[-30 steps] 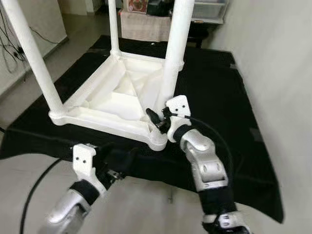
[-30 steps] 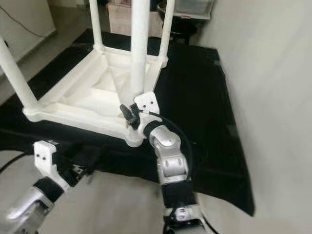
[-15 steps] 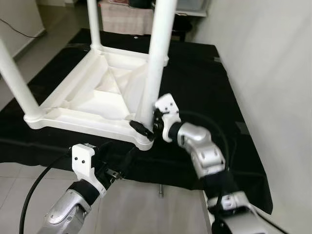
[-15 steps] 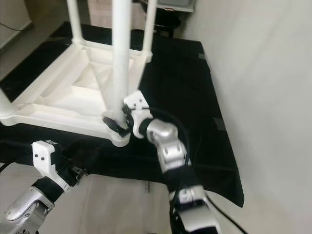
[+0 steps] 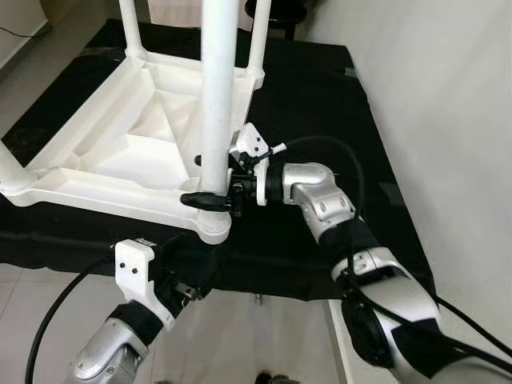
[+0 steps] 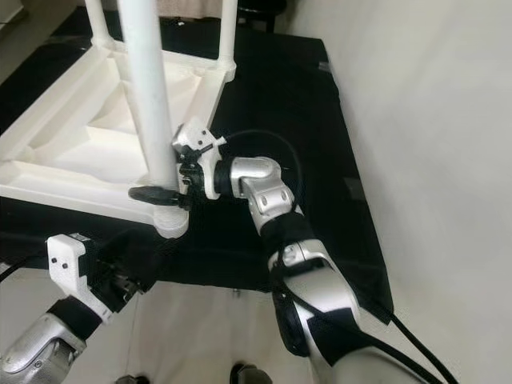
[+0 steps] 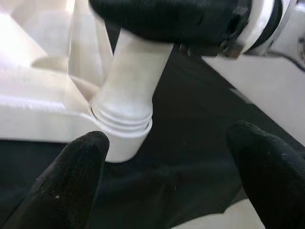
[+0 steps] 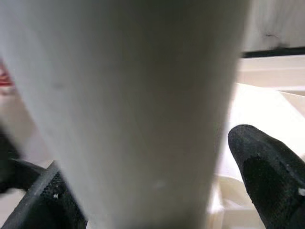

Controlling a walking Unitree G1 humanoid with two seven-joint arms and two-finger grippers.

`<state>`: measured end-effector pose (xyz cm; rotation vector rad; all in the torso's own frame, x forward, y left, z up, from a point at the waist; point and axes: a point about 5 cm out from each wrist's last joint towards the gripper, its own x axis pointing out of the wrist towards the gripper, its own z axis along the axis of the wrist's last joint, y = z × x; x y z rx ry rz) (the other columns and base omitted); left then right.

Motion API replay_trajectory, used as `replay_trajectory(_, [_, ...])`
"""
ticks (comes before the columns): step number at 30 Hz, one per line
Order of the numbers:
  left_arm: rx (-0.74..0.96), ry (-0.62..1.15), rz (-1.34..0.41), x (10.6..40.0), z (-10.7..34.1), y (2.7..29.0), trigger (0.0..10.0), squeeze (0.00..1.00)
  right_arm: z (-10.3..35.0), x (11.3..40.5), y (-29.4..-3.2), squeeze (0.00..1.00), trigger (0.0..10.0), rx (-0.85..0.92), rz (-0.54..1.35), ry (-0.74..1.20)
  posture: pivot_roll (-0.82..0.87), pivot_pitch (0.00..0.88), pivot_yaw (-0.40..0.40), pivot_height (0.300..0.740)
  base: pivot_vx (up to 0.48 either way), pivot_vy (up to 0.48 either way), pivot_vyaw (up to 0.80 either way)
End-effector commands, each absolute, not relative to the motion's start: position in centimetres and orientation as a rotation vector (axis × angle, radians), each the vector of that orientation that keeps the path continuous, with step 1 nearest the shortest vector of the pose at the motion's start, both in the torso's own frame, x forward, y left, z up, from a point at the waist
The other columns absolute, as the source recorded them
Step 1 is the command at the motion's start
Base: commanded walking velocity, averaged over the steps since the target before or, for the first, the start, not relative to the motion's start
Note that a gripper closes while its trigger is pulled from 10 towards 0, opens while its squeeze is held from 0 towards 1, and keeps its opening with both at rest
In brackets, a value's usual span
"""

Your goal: Building children table

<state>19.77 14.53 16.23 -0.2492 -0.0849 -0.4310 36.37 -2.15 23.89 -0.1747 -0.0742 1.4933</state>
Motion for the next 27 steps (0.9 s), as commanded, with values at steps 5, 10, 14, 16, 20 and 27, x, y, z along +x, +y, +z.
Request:
replay_trajectory(5, [-0.250, -0.062, -0.440, 19.2, 16.2, 14.3, 10.0, 0.00, 24.6, 36.1, -1.4, 0.00, 0.0, -0.139, 1.605, -0.101, 0.10, 0.268, -0.129, 0.740, 0.000, 0.000, 0.00])
replay_trajectory(10, [-0.248, -0.059, -0.439, 19.3, 16.2, 14.3, 10.0, 0.00, 24.3, 36.3, -2.0, 0.00, 0.0, -0.132, 1.596, -0.103, 0.10, 0.260, -0.126, 0.740, 0.000, 0.000, 0.00])
replay_trajectory(14, [-0.249, -0.058, -0.438, 19.4, 16.2, 14.4, 10.0, 0.00, 23.9, 36.5, -2.7, 0.00, 0.0, -0.142, 1.555, -0.112, 0.09, 0.253, -0.125, 0.740, 0.000, 0.000, 0.00])
replay_trajectory(16, [-0.250, -0.058, -0.437, 19.5, 16.2, 14.5, 10.0, 0.00, 23.4, 37.0, -3.9, 0.00, 0.0, -0.167, 1.431, -0.131, 0.08, 0.248, -0.125, 0.740, 0.000, 0.000, 0.00])
replay_trajectory(20, [-0.250, -0.059, -0.435, 19.7, 16.1, 14.7, 10.0, 0.00, 22.4, 37.5, -4.8, 0.00, 0.0, -0.108, 1.231, -0.101, 0.05, 0.231, -0.125, 0.740, 0.000, 0.000, 0.00])
replay_trajectory(27, [-0.242, -0.057, -0.434, 20.6, 15.8, 15.5, 10.0, 0.00, 16.9, 32.9, -6.6, 0.00, 0.0, -0.041, 0.501, 0.053, 0.00, 0.171, -0.082, 0.740, 0.000, 0.000, 0.00])
